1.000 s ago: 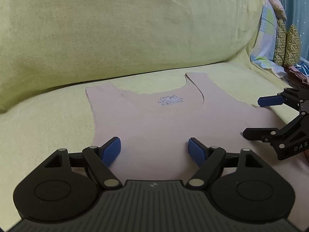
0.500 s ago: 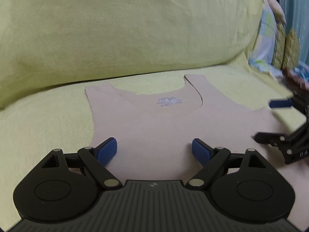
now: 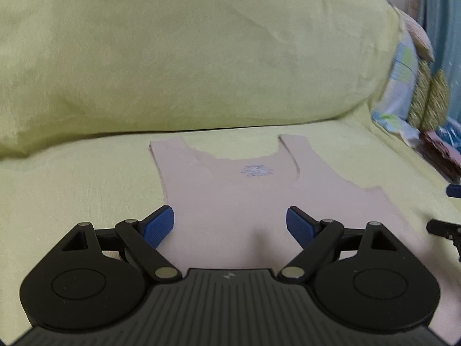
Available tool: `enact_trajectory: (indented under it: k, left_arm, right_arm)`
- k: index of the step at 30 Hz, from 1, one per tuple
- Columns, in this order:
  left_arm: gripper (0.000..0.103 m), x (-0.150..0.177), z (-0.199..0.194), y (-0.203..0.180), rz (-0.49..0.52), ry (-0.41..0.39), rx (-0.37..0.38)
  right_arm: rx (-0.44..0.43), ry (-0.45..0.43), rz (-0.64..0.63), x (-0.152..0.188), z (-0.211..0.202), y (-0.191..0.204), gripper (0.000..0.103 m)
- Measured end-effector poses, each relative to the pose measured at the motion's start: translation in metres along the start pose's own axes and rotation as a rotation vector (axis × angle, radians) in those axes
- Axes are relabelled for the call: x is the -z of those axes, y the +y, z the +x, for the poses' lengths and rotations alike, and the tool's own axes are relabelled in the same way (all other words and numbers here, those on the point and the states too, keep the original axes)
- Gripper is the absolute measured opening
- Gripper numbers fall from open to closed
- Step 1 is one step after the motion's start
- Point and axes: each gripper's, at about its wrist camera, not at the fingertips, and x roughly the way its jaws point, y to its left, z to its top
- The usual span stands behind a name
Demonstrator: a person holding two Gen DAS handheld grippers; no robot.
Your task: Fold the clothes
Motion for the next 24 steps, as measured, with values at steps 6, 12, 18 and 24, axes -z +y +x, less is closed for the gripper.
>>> enact_trajectory:
  k: [6,12,18,24]
  left_arm:
    - [0.087,0.031,-0.04,-0.017,0.078,0.048,0.052]
    - [0.087,0.076,-0.066,-0.038,0.174,0.108,0.101]
    - [0.087,0.082,-0.079,-0.047,0.227,0.065,0.154]
    - [0.087,0.065,-0.062,-0.036,0.167,0.079,0.151]
  right_arm:
    - [-0.116,0.024,-0.152,0.027,-0.022,0.05,0.101]
    - [-0.095,0.059,-0.141,0.04,-0.031,0.061,0.101]
    - [-0.114,0.042,-0.159,0.046,-0.043,0.08,0.098]
    - [-0.11,0.016,-0.208,0.042,-0.044,0.094,0.099]
